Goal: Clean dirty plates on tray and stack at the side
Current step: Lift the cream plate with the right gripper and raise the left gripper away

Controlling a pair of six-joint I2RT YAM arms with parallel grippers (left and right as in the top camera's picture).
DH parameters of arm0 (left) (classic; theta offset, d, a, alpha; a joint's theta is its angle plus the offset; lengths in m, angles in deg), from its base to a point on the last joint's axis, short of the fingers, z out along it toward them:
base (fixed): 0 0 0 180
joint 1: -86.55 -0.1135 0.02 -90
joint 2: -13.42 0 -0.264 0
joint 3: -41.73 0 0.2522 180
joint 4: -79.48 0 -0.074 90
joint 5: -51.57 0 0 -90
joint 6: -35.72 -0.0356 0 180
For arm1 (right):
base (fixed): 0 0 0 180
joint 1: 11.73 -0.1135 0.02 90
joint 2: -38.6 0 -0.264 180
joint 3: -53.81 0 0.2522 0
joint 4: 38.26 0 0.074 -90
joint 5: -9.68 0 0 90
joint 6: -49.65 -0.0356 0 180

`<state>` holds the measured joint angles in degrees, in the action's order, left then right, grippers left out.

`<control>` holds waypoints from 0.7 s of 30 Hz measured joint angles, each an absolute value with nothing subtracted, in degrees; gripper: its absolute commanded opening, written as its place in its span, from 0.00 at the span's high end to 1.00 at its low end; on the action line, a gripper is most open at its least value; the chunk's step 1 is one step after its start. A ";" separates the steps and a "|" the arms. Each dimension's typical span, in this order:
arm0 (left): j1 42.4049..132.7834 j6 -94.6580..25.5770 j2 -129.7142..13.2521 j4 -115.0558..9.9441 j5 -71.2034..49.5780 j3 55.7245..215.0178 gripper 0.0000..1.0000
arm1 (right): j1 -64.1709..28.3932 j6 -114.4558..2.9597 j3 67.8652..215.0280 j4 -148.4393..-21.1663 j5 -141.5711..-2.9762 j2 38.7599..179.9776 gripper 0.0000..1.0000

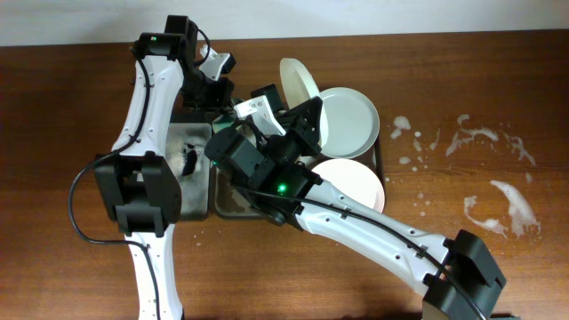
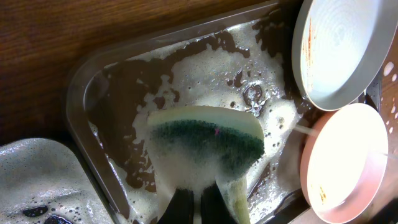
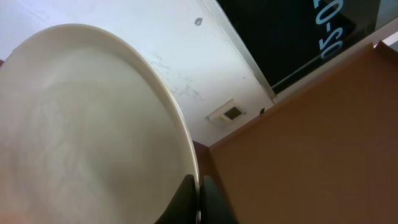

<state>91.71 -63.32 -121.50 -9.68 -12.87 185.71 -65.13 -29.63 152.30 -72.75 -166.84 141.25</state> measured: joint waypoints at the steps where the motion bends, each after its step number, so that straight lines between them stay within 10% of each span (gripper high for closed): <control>1: 91.71 -63.32 -121.50 -9.68 -12.87 185.71 1.00 | -65.13 -29.61 152.30 -72.75 -166.84 141.25 0.96; 21: 91.71 -63.32 -121.50 -9.71 -12.87 185.12 1.00 | -66.23 -29.65 152.30 -72.81 -164.87 141.27 0.96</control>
